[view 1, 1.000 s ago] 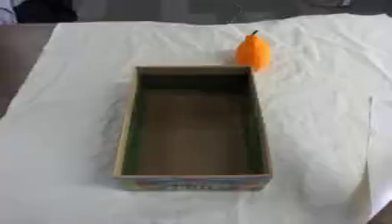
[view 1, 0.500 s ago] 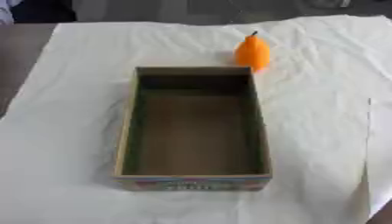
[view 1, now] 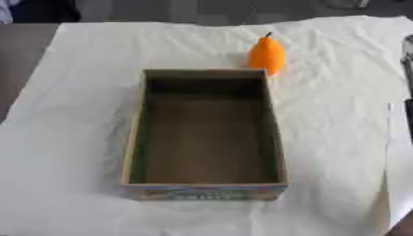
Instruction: Pick up objects on the table and place them in the box.
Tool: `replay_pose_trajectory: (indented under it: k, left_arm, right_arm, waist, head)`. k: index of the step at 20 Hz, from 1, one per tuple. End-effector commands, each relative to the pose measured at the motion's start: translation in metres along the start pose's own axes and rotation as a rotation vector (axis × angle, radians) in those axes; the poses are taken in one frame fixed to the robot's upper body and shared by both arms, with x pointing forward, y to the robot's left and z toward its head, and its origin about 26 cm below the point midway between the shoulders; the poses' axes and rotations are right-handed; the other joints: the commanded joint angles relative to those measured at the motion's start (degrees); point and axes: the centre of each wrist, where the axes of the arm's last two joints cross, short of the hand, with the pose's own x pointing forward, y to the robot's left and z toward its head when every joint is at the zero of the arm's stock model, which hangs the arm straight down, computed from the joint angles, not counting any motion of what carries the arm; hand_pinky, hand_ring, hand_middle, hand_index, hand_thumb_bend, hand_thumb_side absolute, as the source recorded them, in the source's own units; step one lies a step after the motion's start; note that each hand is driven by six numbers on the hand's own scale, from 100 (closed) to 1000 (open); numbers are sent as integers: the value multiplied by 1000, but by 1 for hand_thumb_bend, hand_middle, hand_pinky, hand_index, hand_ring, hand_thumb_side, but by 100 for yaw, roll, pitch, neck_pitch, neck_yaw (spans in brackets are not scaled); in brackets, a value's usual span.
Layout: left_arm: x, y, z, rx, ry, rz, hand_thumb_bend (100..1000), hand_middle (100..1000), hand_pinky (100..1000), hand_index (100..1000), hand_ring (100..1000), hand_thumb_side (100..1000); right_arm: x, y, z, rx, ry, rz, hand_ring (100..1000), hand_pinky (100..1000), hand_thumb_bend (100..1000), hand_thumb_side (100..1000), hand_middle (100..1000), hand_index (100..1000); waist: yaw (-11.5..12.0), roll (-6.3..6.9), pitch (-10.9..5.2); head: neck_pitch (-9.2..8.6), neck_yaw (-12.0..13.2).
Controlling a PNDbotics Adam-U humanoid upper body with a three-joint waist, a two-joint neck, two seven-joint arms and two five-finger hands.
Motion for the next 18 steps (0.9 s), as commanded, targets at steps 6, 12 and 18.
replay_pose_trajectory:
  k: [6, 12, 18]
  left_arm:
    - [4, -7, 5, -78, 105, 9, 100, 666, 418, 722, 544, 779]
    - [4, -6, 6, -90, 116, 14, 100, 665, 418, 722, 544, 779]
    - [4, -5, 7, -93, 122, 13, 100, 665, 418, 721, 544, 778]
  right_arm:
    - [-11, 9, -30, 224, -29, 204, 1000, 858, 100, 871, 688, 890]
    - [-37, 20, -48, 376, 28, 304, 1000, 876, 100, 877, 726, 909]
    - [-61, 20, -59, 522, 56, 371, 1000, 892, 100, 858, 769, 924]
  waist:
    - [41, -9, -164]
    - [91, -21, -197]
    - [106, -31, -215]
  head:
    - [11, -58]
    - [16, -73]
    - [4, -59]
